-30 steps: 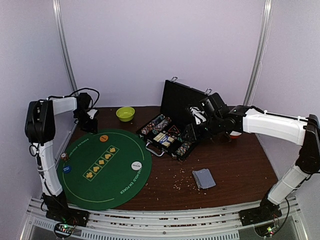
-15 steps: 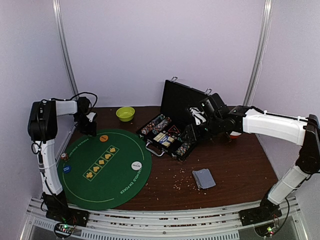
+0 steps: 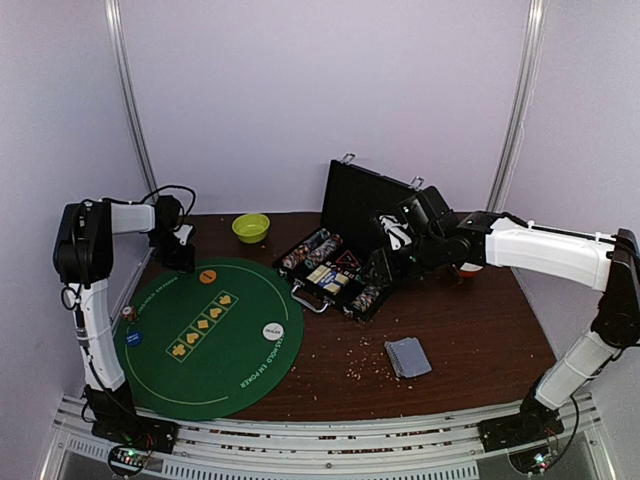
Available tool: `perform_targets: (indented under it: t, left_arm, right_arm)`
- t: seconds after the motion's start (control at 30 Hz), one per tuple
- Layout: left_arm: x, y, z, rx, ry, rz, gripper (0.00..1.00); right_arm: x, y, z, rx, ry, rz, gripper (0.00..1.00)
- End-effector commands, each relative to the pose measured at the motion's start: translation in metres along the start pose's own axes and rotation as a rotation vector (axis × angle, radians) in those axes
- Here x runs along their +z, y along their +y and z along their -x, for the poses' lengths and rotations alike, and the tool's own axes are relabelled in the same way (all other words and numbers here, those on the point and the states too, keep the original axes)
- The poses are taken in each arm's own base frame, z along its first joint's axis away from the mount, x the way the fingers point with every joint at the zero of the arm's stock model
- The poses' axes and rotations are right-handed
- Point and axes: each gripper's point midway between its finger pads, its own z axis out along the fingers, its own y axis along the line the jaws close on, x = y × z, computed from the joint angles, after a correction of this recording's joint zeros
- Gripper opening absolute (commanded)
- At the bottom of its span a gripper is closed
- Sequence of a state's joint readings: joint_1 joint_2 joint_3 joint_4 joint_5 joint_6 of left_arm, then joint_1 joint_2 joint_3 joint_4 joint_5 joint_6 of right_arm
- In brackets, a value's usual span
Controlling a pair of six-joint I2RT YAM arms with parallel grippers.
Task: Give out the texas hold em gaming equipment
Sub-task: Place the poker chips pile at the big blind area.
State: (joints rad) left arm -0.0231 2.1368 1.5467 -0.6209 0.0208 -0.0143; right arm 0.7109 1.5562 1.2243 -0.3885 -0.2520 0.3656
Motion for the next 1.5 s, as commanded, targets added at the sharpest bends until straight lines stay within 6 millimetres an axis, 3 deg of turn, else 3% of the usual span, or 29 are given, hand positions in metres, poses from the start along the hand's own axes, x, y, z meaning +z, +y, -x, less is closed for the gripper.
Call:
perform_targets:
  t: [0.0, 0.2, 0.33, 1.27, 1.47]
  left_arm:
    - [0.006, -0.032, -0.002, 0.021, -0.019, -0.091, 0.06]
    - [0.010, -0.031, -0.004, 0.012, -0.023, -0.089, 0.33]
    - [0.012, -0.028, -0.004, 0.022, -0.016, -0.074, 0.43]
    - [0.030, -0.013, -0.004, 0.075, 0.023, 0.006, 0.51]
    - [0.026, -0.021, 0.003, 0.095, -0.002, -0.043, 0.62]
  right_arm:
    - [-0.003, 0.004, 0.007, 0.012, -0.009, 0.015, 0.49]
    - [-0.005, 0.004, 0.007, 0.012, -0.009, 0.013, 0.50]
    - [-0.006, 0.005, 0.009, 0.012, -0.012, 0.013, 0.51]
    - [-0.009, 0.006, 0.012, 0.012, -0.013, 0.009, 0.52]
    - [-0.008, 0.006, 0.013, 0.014, -0.011, 0.011, 0.52]
